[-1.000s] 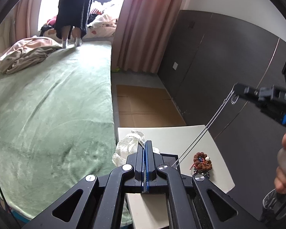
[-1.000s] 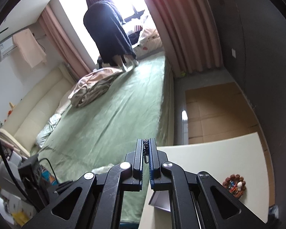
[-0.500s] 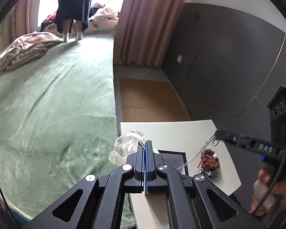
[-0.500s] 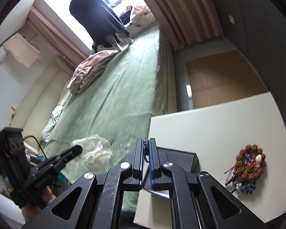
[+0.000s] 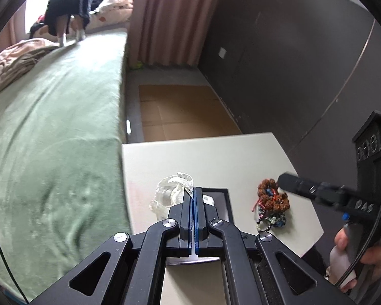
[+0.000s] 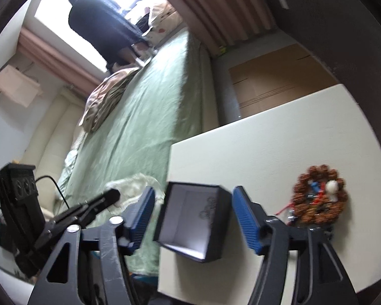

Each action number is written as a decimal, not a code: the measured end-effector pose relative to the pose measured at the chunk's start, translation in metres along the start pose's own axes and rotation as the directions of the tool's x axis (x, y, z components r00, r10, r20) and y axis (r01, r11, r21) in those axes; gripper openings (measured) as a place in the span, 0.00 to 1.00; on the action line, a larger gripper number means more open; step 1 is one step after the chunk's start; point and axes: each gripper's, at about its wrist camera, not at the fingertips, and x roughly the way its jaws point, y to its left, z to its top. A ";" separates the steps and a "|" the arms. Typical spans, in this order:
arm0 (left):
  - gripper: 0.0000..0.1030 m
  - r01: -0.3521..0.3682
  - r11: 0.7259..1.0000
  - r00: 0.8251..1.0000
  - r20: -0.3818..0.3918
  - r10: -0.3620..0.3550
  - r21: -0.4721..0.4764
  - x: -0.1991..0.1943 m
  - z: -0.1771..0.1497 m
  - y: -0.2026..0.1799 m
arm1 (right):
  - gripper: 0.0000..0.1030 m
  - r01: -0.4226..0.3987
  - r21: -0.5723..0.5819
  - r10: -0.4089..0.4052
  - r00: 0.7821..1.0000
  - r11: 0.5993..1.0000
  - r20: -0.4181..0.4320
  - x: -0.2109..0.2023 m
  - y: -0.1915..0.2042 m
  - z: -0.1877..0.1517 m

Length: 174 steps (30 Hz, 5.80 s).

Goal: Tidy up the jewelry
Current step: 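Lower the dark chain necklace into the black box and open the right gripper, then grasp the brown bead bracelet with the left gripper, then carry the brown bracelet over the box with the left gripper while the right gripper grasps the red string bracelet, then release the brown bracelet into the box with the left gripper while the right gripper drops the red bracelet in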

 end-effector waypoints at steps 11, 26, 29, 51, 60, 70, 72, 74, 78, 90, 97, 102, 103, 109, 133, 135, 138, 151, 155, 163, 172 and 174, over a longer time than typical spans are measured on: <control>0.35 -0.020 0.999 0.989 -0.145 0.026 0.043 0.054 -0.007 -0.033 | 0.79 0.151 0.028 -0.150 0.988 0.988 -0.042 -0.011 -0.045 -0.004; 0.58 0.049 0.998 0.987 -0.154 -0.044 0.027 0.080 -0.003 -0.089 | 0.80 0.228 0.175 -0.221 0.973 0.958 -0.059 -0.043 -0.130 -0.009; 0.57 0.054 0.998 0.984 -0.169 -0.047 0.038 0.091 -0.002 -0.101 | 0.79 0.247 0.182 -0.239 0.969 0.952 -0.067 -0.046 -0.142 -0.010; 0.23 -0.001 0.996 0.937 -0.348 0.033 0.091 0.188 -0.014 -0.141 | 0.79 0.338 0.142 -0.333 0.941 0.930 -0.058 -0.063 -0.177 -0.010; 0.18 0.022 0.993 0.962 -0.272 0.011 0.120 0.151 -0.003 -0.142 | 0.79 0.356 0.034 -0.354 0.933 0.934 -0.060 -0.055 -0.160 -0.009; 0.18 0.024 0.989 0.989 -0.148 -0.002 0.148 0.084 0.019 -0.138 | 0.79 0.350 -0.074 -0.355 0.931 0.934 -0.082 -0.035 -0.130 -0.014; 0.17 0.014 0.989 0.991 -0.131 0.006 0.147 0.076 0.023 -0.136 | 0.79 0.351 -0.087 -0.358 0.930 0.932 -0.084 -0.032 -0.125 -0.015; 0.18 0.007 0.990 0.993 -0.116 0.010 0.144 0.068 0.024 -0.131 | 0.79 0.353 -0.097 -0.362 0.928 0.930 -0.087 -0.029 -0.120 -0.016; 0.18 0.002 0.992 0.996 -0.089 0.010 0.130 0.049 0.027 -0.119 | 0.79 0.353 -0.100 -0.362 0.928 0.930 -0.091 -0.025 -0.112 -0.018; 0.18 -0.027 0.996 0.999 -0.045 0.031 0.086 0.021 0.025 -0.078 | 0.79 0.340 -0.085 -0.349 0.928 0.936 -0.130 -0.004 -0.104 -0.019; 0.18 -0.027 0.998 0.999 -0.044 0.029 0.050 0.014 0.018 -0.052 | 0.63 0.266 -0.027 -0.267 0.950 0.964 -0.163 0.006 -0.101 -0.017; 0.18 -0.016 1.000 0.999 -0.043 0.017 0.024 0.012 0.013 -0.036 | 0.44 0.235 0.009 -0.228 0.951 0.972 -0.209 0.022 -0.100 -0.019; 0.18 -0.014 1.000 0.999 -0.043 0.015 0.018 0.012 0.012 -0.032 | 0.43 0.241 0.011 -0.233 0.949 0.970 -0.210 0.025 -0.099 -0.019; 0.18 -0.005 1.000 0.999 -0.049 0.004 -0.013 0.012 0.004 -0.013 | 0.36 0.269 0.049 -0.255 0.947 0.962 -0.196 0.035 -0.097 -0.010; 0.18 0.097 0.994 0.992 -0.080 -0.101 -0.054 0.030 -0.004 -0.005 | 0.09 0.332 0.017 -0.328 0.936 0.943 -0.130 0.027 -0.069 0.001; 0.18 0.111 0.992 0.989 -0.088 -0.116 -0.058 0.033 -0.004 -0.007 | 0.09 0.321 0.018 -0.317 0.941 0.947 -0.120 0.022 -0.063 -0.001; 0.18 0.105 0.992 0.986 -0.125 -0.113 -0.070 0.042 -0.004 -0.006 | 0.09 0.294 0.031 -0.290 0.952 0.955 -0.099 0.016 -0.057 -0.001; 0.41 0.018 0.993 0.990 -0.134 -0.034 -0.120 0.026 -0.008 0.033 | 0.09 0.085 -0.032 -0.086 0.996 0.996 -0.038 0.020 0.008 -0.004; 0.41 -0.019 0.989 0.992 -0.126 0.000 -0.144 0.015 -0.009 0.052 | 0.09 0.028 -0.060 -0.031 0.998 0.998 -0.056 0.029 0.031 -0.009; 0.42 -0.064 0.983 0.990 -0.132 0.042 -0.172 0.006 -0.013 0.073 | 0.12 -0.028 -0.094 0.015 0.991 0.995 -0.130 0.048 0.059 -0.023; 0.64 -0.035 0.989 0.993 -0.120 0.017 -0.146 0.003 -0.012 0.049 | 0.67 0.106 0.006 -0.105 0.991 0.994 -0.077 0.020 0.013 -0.020; 0.65 -0.023 0.992 0.993 -0.116 0.009 -0.125 0.002 -0.011 0.038 | 0.71 0.126 0.025 -0.125 0.990 0.992 -0.060 0.010 0.005 -0.021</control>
